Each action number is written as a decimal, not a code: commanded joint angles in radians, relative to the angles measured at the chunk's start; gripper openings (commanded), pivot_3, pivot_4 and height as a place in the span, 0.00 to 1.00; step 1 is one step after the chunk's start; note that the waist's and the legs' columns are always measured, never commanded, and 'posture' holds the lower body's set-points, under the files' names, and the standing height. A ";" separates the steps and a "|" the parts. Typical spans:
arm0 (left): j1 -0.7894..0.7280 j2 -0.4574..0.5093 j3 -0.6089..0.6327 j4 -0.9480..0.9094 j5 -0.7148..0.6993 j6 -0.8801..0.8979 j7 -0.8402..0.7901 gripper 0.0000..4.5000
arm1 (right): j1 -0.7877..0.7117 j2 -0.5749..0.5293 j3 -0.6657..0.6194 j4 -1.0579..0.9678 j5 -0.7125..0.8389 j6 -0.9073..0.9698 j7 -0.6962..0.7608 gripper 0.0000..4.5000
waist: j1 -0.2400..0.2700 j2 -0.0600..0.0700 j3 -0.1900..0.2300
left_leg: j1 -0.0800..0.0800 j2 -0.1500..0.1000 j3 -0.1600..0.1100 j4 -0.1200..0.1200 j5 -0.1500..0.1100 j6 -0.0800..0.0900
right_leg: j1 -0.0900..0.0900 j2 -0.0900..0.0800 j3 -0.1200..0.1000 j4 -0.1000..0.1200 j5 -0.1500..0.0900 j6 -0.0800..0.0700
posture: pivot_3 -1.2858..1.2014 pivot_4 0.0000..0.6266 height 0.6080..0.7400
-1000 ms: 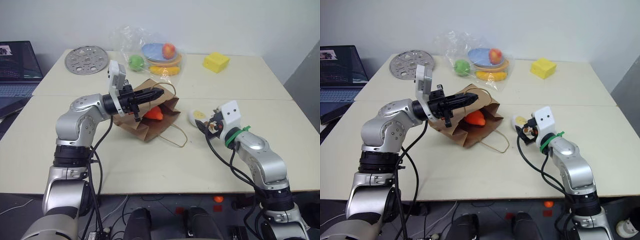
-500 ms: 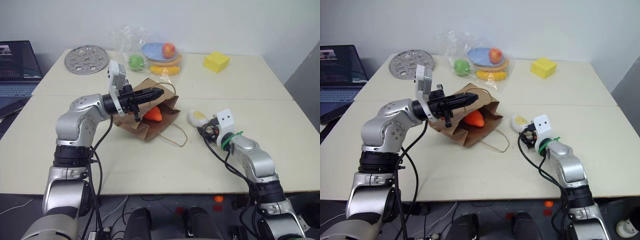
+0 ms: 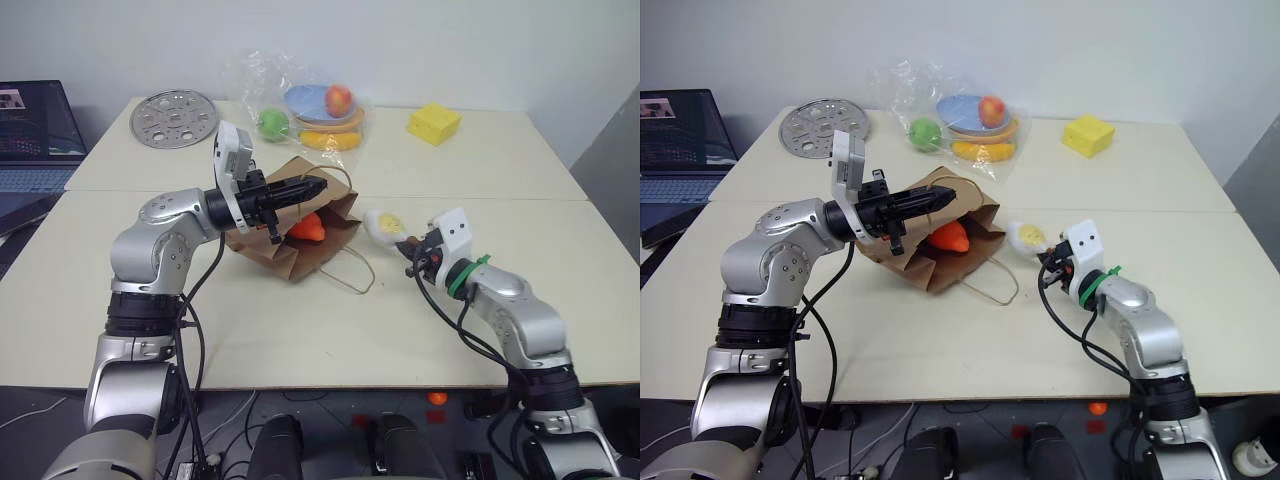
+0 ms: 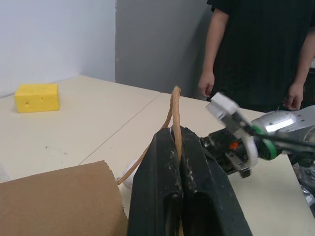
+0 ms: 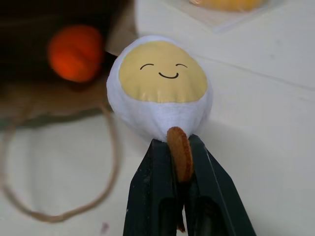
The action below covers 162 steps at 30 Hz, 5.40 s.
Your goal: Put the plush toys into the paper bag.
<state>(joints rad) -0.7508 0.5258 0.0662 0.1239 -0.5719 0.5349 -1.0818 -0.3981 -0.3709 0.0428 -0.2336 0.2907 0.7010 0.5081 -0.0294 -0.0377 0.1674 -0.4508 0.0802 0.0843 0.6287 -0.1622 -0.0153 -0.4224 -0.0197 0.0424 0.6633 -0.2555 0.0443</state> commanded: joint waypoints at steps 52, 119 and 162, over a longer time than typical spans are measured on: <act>0.004 0.008 0.003 -0.079 -0.018 0.032 -0.031 0.00 | -0.056 0.175 0.054 0.014 0.015 0.045 -0.008 1.00 | 0.000 0.000 0.000 | 0.000 0.001 0.000 -0.001 0.000 -0.001 | -0.001 0.000 -0.001 0.001 0.000 0.000 | 0.52 0.24 1.00; -0.421 -0.160 -0.015 0.642 0.236 -0.393 -0.038 0.00 | -0.171 0.050 0.104 -0.269 -0.148 -0.178 -0.122 0.02 | 0.000 0.000 0.001 | -0.002 -0.001 0.000 -0.001 0.000 0.000 | -0.001 0.000 -0.001 0.000 -0.001 0.001 | 0.52 0.24 1.00; 0.296 -0.161 0.014 -0.188 0.228 -0.219 0.469 0.99 | -0.174 -0.183 -0.184 -0.491 0.603 0.327 -0.103 1.00 | 0.000 -0.001 0.000 | 0.000 0.000 0.002 0.000 0.000 0.000 | 0.001 -0.003 0.000 -0.002 0.001 -0.003 | 0.52 0.24 1.00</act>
<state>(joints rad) -0.4462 0.3666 0.0845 -0.0625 -0.3835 0.3654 -0.6392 -0.5799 -0.5375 -0.1398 -0.6822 0.8925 1.0313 0.4132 -0.0290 -0.0383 0.1674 -0.4505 0.0805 0.0853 0.6284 -0.1622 -0.0154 -0.4217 -0.0220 0.0419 0.6613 -0.2544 0.0417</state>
